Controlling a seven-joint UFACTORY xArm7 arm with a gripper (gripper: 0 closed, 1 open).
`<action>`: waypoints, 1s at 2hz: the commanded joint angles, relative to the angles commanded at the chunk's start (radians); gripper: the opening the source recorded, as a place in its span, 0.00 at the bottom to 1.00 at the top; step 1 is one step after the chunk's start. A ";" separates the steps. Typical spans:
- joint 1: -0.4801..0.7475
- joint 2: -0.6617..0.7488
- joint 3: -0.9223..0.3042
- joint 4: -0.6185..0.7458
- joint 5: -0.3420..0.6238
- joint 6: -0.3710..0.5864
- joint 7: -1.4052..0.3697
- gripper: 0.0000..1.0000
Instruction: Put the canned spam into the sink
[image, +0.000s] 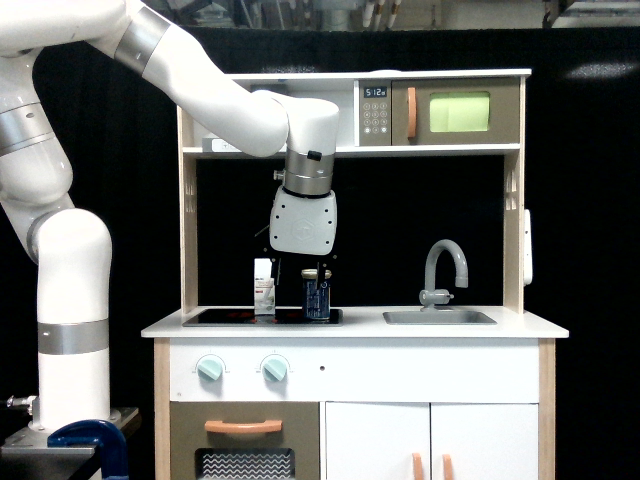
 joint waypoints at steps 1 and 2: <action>-0.009 0.038 0.012 0.003 0.009 -0.052 0.035 1.00; 0.031 0.104 0.065 0.040 0.065 -0.094 0.077 1.00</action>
